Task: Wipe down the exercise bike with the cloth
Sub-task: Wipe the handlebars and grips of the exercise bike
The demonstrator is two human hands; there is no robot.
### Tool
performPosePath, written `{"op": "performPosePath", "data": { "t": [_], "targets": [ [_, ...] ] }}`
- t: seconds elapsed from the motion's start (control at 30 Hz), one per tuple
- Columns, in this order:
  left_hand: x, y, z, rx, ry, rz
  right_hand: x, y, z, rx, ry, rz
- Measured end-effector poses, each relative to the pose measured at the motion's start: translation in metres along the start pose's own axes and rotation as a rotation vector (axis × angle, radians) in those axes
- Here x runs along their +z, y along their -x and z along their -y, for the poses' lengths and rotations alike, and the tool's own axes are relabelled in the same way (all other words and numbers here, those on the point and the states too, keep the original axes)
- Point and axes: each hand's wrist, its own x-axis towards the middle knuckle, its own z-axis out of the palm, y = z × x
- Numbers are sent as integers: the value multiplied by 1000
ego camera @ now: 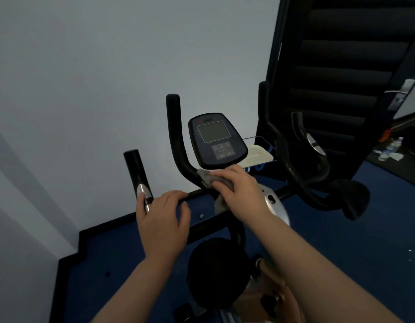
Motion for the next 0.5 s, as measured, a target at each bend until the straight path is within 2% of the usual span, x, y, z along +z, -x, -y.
{"op": "performPosePath", "data": {
  "t": [0.13, 0.27, 0.4, 0.5],
  "targets": [
    [4, 0, -2, -5, -14, -44, -17, 65, -29, -42, -68, 7],
    [9, 0, 0, -6, -34, -76, -38, 65, -37, -92, -26, 174],
    [6, 1, -2, -27, -93, -12, -28, 19, -17, -100, -86, 25],
    [5, 1, -2, -37, -117, 8, -5, 39, -16, -89, -89, -3]
  ]
}}
